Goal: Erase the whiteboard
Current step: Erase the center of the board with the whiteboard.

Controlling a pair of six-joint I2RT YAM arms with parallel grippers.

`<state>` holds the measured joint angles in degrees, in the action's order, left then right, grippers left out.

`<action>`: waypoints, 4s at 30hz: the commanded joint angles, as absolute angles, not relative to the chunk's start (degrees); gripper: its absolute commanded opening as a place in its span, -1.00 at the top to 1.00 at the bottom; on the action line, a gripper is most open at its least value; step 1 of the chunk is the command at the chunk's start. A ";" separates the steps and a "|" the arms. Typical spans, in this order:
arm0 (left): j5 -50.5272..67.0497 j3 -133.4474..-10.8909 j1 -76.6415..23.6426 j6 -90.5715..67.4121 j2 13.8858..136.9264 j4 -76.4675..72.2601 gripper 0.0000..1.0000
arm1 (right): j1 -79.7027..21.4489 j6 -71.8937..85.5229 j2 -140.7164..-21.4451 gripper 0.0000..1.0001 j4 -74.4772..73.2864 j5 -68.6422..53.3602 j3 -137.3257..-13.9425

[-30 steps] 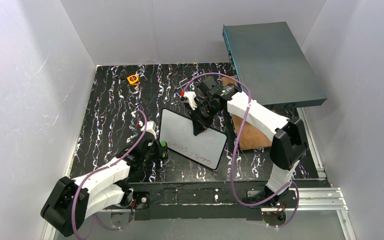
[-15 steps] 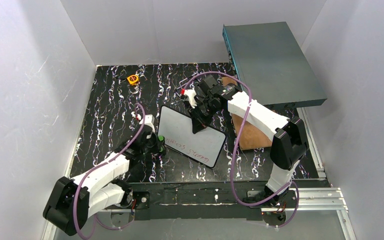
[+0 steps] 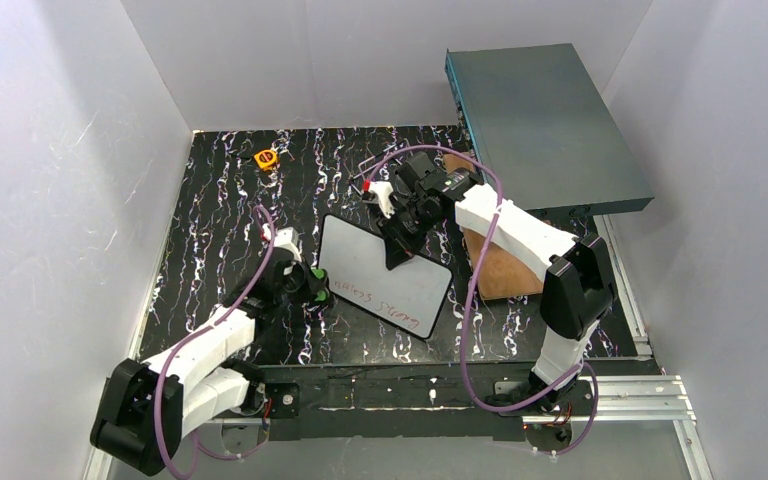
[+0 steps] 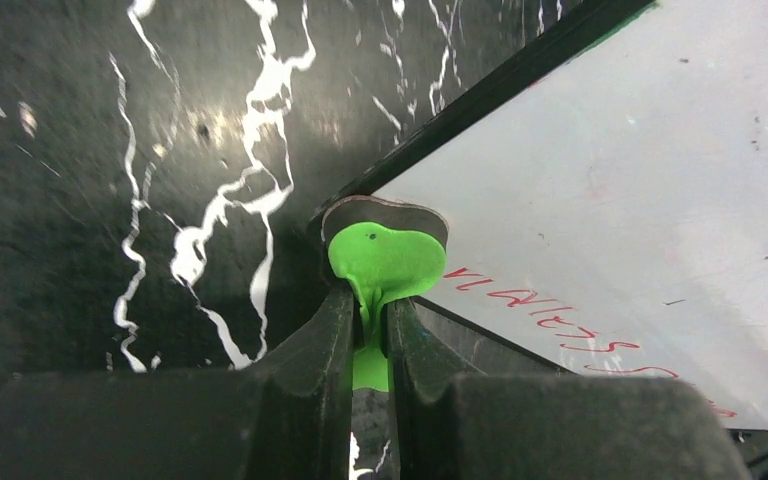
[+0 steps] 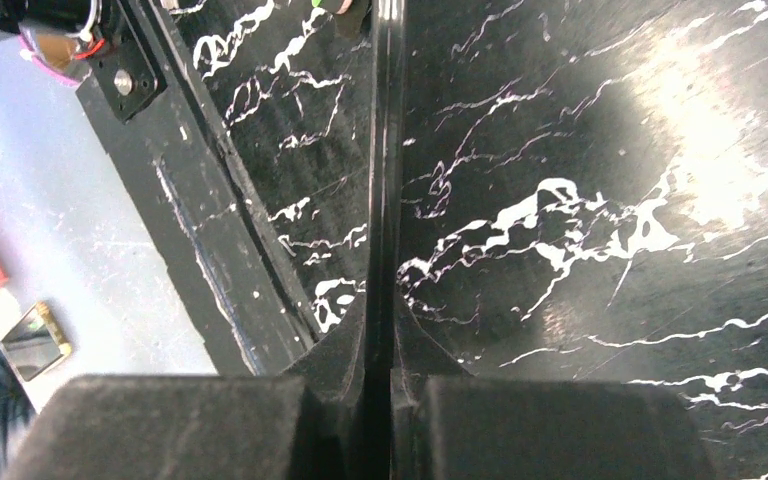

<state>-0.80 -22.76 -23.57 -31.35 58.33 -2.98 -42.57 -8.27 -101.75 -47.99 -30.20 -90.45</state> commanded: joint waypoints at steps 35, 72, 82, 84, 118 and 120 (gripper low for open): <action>5.33 -32.70 -21.02 -29.96 61.95 9.01 1.00 | -43.96 -8.53 -100.01 0.97 -49.31 -41.57 -90.53; 6.67 -32.33 -21.23 -30.80 63.30 8.19 1.00 | -44.47 -8.55 -100.63 0.97 -48.96 -42.48 -90.19; 15.89 -26.47 -28.81 -31.31 57.75 4.89 1.00 | -44.90 -7.09 -101.67 0.97 -47.83 -43.45 -89.73; 15.74 -25.56 -28.85 -31.99 56.73 4.48 1.00 | -44.90 -6.78 -101.65 0.97 -47.73 -42.55 -89.62; 8.04 -22.65 -30.32 -39.93 58.82 6.50 1.00 | -44.91 -5.18 -101.26 0.97 -45.80 -38.64 -88.73; 5.72 -23.59 -29.67 -38.42 57.49 7.97 1.00 | -44.84 -5.31 -101.00 0.97 -45.73 -38.43 -88.62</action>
